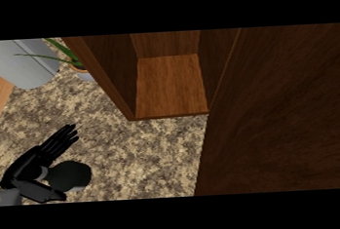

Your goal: Pick up the wine, place it into the cabinet and close the cabinet

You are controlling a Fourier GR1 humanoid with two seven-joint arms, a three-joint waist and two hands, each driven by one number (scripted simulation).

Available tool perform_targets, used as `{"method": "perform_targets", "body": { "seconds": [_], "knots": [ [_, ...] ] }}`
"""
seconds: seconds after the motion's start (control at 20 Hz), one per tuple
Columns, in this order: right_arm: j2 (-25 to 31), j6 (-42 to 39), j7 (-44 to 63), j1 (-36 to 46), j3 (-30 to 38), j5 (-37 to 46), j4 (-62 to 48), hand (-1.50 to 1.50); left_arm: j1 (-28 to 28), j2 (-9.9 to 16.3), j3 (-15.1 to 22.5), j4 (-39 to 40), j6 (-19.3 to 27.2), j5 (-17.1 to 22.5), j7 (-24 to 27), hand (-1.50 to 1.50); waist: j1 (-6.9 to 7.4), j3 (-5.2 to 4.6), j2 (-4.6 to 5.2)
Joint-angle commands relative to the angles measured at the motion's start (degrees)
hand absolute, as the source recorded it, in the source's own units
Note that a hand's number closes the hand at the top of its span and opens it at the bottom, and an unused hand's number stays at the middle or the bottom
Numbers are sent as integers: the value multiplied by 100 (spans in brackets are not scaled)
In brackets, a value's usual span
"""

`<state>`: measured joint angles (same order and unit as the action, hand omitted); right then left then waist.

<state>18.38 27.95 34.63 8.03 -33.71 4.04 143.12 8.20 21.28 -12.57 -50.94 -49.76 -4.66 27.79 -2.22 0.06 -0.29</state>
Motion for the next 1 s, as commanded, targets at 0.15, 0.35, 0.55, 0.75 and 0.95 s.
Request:
{"method": "perform_targets", "body": {
  "seconds": [0.15, 0.35, 0.55, 0.75, 0.95],
  "knots": [
    [180, 46, -67, -371, -114, 236, 549, -150, 246, -59, 487, 561, -520, -129, 1201, -150, -23, -31, 31],
    [405, 20, 147, -381, -88, 185, 931, -150, -87, -49, 587, 601, -518, 100, 1503, -150, -4, -36, 1],
    [337, 148, 23, -379, -119, 246, 715, -150, 23, -61, 745, 764, -531, 278, 1470, 150, 28, -30, 10],
    [336, 178, -215, -432, -240, 183, 635, -150, 136, -21, 932, 806, -220, 203, 1862, 150, 11, -33, 25],
    [473, 190, -201, -587, -152, 121, 775, -150, -121, -127, 1017, 736, 420, 186, 2335, 150, 78, -25, 17]
  ]
}}
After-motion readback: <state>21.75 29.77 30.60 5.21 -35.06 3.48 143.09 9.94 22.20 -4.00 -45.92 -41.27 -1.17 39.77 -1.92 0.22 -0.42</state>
